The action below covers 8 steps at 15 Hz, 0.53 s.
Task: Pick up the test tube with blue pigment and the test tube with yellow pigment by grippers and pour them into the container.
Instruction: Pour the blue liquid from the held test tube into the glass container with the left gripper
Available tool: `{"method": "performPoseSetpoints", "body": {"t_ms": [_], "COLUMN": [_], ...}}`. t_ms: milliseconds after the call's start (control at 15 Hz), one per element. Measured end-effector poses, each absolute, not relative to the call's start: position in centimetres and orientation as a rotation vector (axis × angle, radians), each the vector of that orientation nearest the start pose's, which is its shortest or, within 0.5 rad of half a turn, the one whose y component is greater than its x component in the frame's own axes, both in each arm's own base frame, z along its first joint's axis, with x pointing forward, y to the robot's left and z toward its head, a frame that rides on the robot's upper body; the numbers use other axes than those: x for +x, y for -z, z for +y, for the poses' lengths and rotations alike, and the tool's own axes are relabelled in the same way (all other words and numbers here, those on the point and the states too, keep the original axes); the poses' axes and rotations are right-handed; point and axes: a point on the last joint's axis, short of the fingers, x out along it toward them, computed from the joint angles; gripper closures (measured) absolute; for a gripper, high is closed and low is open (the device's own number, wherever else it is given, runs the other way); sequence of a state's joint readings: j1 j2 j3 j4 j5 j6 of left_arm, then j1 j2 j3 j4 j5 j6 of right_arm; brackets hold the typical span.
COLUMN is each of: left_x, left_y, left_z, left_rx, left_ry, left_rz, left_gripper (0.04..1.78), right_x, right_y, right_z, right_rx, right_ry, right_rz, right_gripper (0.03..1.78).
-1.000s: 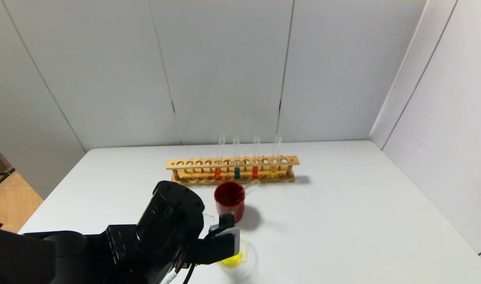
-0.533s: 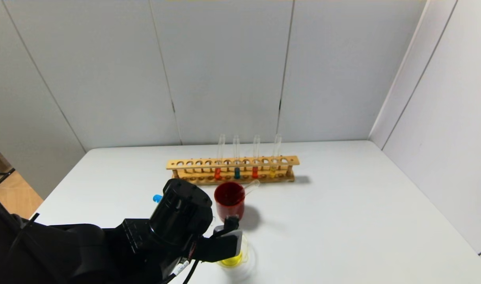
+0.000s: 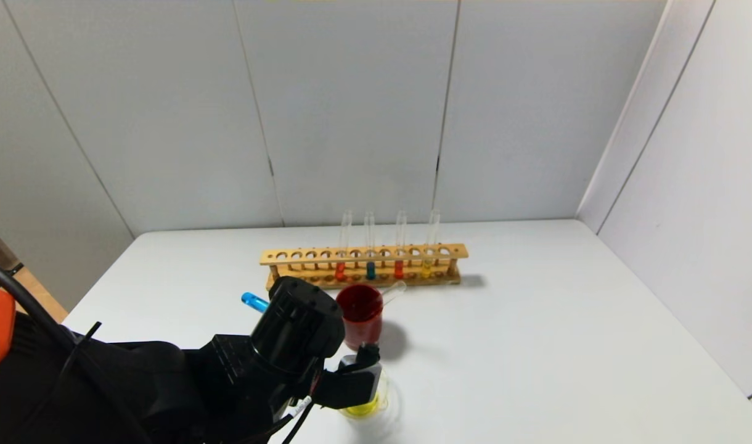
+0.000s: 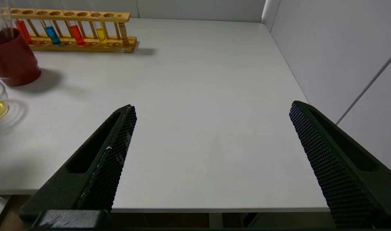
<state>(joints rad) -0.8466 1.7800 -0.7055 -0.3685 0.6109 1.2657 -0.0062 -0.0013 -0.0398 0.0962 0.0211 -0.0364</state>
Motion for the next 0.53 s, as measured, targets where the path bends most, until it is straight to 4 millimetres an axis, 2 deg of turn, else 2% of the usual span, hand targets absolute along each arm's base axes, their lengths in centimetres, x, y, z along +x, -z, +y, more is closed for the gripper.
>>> {"method": "performPoseSetpoints", "body": {"t_ms": [533], "left_x": [20.72], "left_y": [-10.86], "left_z": [-21.1], "left_rx": [1.806], "left_ry": [0.489], "left_rz": [0.37], "left_gripper": [1.52], "right_x": [-2.62], "right_y": [-7.66], "right_z": [0.06], "right_rx": [-0.036], "right_ry": [-0.015], "right_rz": [0.055], "right_gripper": [0.07]}}
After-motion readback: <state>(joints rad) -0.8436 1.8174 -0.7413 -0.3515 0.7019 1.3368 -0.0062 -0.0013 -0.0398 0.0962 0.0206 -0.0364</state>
